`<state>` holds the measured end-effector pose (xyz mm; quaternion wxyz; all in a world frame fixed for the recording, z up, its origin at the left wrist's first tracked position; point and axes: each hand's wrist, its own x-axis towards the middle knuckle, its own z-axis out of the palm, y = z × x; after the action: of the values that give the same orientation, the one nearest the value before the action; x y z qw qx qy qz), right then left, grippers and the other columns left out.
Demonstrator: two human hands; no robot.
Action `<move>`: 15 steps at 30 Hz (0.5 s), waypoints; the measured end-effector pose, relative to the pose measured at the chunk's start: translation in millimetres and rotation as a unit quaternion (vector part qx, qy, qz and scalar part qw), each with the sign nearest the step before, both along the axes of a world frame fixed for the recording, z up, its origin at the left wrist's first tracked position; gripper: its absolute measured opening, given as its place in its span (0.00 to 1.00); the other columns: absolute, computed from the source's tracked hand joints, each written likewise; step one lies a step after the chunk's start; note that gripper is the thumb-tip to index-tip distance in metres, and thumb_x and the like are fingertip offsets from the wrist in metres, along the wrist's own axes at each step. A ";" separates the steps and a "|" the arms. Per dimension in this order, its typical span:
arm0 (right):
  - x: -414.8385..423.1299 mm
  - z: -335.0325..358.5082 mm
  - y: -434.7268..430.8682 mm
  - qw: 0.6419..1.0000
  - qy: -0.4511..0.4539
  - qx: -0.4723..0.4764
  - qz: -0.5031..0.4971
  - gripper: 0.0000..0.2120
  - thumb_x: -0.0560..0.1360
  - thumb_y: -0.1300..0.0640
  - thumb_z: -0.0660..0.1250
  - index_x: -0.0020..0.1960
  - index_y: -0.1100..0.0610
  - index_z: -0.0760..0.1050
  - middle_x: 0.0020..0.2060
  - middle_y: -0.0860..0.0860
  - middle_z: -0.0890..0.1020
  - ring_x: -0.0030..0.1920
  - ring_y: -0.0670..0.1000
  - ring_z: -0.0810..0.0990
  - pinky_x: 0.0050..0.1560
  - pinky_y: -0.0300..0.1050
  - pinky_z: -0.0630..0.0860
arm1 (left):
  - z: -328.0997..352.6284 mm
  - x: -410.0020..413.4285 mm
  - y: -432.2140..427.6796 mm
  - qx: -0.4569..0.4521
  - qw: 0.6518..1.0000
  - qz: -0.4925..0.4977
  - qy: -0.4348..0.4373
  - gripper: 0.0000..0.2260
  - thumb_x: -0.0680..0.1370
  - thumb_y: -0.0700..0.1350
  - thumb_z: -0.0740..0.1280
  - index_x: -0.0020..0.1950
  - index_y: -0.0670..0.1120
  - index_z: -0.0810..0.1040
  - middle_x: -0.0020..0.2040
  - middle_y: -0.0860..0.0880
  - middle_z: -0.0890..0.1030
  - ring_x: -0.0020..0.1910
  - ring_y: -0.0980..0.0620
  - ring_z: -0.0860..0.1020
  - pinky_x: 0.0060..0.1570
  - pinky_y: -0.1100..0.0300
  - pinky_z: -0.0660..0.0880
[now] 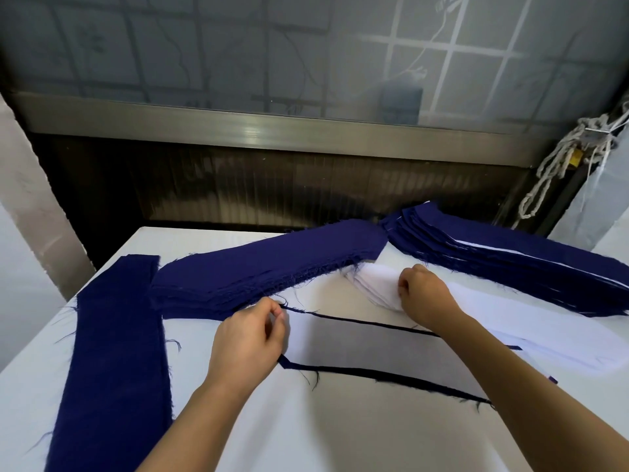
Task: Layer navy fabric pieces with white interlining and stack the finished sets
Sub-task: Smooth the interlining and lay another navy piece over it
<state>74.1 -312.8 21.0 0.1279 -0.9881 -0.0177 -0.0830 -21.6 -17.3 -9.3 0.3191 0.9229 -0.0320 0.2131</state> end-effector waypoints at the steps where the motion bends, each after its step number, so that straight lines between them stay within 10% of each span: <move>1: 1.1 -0.5 0.6 1.000 0.003 0.000 -0.004 0.06 0.78 0.63 0.61 0.50 0.61 0.76 0.49 0.55 0.75 0.46 0.54 0.75 0.48 0.43 0.73 | -0.2 0.2 0.4 0.003 1.000 -0.004 0.003 0.07 0.79 0.47 0.63 0.41 0.55 0.72 0.40 0.71 0.76 0.40 0.61 0.75 0.27 0.65 0.61; 15: 0.2 6.5 -16.3 0.947 0.088 0.301 -0.074 0.10 0.76 0.65 0.56 0.43 0.56 0.74 0.39 0.52 0.76 0.39 0.51 0.72 0.38 0.42 0.70 | -0.9 3.2 -1.4 -0.006 1.000 -0.001 0.019 0.06 0.79 0.48 0.63 0.41 0.54 0.74 0.37 0.65 0.77 0.37 0.59 0.76 0.29 0.63 0.67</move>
<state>74.2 -329.1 27.4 0.4135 -0.9057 0.0928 -0.0064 -18.5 -18.8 -10.2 0.3249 0.9249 -0.0256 0.1958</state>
